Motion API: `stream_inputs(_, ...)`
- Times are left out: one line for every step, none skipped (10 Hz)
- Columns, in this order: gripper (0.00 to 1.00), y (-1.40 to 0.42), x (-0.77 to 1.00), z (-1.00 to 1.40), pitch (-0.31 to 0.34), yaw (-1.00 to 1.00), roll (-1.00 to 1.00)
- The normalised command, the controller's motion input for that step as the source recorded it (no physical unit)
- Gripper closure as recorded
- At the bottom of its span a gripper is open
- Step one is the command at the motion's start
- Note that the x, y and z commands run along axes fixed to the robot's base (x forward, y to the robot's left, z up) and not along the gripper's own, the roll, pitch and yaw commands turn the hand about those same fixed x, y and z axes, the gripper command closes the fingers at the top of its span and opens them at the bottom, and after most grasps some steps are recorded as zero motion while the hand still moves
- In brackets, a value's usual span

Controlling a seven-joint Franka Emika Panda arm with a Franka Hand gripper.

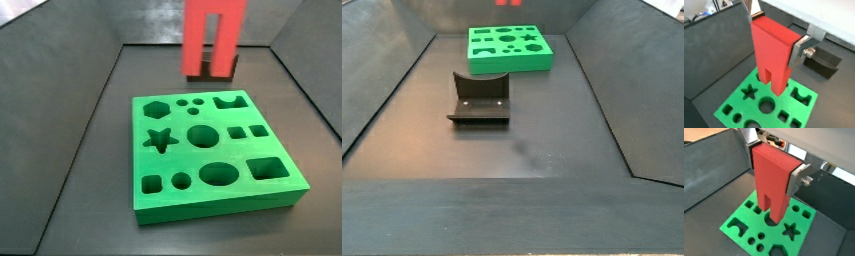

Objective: Pick up the double-square object. Move up. Place the double-square object on the fixture. Regrasp the double-square object. Move to above the board. Insert the double-square object.
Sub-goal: Insert the double-square object.

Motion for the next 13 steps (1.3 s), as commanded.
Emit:
stream_inputs(1.00,0.00,0.92,0.00,-0.176,0.11,0.00)
stream_inputs(1.00,0.00,0.85,-0.01,-0.187,0.15,0.00)
stream_inputs(1.00,0.00,0.78,0.00,-0.180,0.22,0.00)
stream_inputs(1.00,0.00,0.78,-0.07,-0.144,0.23,0.01)
stream_inputs(1.00,0.00,0.77,-0.18,-0.174,0.19,0.00)
stream_inputs(1.00,0.00,0.72,-0.21,-0.196,0.20,0.00)
stream_inputs(1.00,0.00,0.70,-0.23,-0.189,0.22,0.00)
stream_inputs(1.00,0.00,0.70,-0.24,-0.181,0.23,0.00)
stream_inputs(1.00,0.00,0.72,-0.25,-0.173,0.22,0.00)
stream_inputs(1.00,-0.23,0.66,-0.57,-0.101,0.10,0.17)
stream_inputs(1.00,-0.15,0.51,-0.57,-0.051,0.23,0.27)
stream_inputs(1.00,-0.11,0.29,-0.54,-0.034,0.35,0.35)
stream_inputs(1.00,-0.13,0.12,-0.52,-0.033,0.39,0.36)
